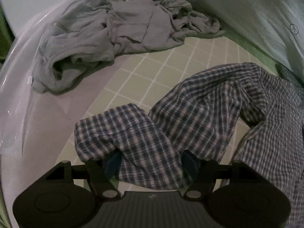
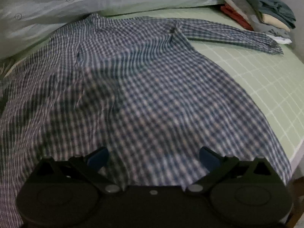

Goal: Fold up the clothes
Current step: 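Grasp the shirt hem with the left gripper and lift it toward the collar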

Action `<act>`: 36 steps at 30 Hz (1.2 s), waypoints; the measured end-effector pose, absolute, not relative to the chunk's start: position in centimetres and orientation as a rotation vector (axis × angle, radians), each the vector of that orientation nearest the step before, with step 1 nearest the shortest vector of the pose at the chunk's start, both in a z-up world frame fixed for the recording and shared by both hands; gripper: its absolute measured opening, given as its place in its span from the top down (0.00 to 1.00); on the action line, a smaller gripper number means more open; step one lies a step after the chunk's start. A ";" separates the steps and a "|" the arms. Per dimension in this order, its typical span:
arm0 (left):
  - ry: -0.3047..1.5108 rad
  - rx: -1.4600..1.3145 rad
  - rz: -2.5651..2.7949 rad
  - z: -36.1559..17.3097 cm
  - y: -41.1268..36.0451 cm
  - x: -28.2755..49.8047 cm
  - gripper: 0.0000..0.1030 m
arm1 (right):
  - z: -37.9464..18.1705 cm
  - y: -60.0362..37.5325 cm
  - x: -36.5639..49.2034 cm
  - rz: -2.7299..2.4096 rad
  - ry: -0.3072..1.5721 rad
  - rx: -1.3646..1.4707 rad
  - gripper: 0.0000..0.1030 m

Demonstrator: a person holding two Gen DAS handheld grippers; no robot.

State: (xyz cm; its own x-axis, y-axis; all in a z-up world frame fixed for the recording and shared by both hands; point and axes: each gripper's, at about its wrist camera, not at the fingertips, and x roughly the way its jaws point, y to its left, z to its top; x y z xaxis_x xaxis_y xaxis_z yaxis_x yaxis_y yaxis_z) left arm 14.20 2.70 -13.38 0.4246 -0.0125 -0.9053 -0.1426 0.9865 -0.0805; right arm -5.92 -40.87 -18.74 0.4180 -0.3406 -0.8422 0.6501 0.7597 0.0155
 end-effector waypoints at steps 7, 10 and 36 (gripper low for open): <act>1.044 -0.105 0.102 -11.7 4.9 14.5 0.95 | -18.9 -39.6 -5.8 -0.680 0.947 0.369 0.00; 0.861 -0.067 0.116 -8.4 6.2 13.1 0.95 | -18.9 -39.3 -5.4 -0.682 0.939 0.366 0.00; 0.996 -0.351 0.412 -13.1 16.9 10.7 0.36 | -18.9 -38.3 -4.1 -0.660 0.940 0.358 0.00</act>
State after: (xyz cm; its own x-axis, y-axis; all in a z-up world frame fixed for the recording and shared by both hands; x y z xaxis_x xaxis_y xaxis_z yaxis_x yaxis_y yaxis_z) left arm 10.72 16.86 -13.15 0.4788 0.1728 -0.8607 -0.4862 0.8685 -0.0962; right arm -4.14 -38.28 -18.91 0.4162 -0.3628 -0.8338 0.6609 0.7505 0.0034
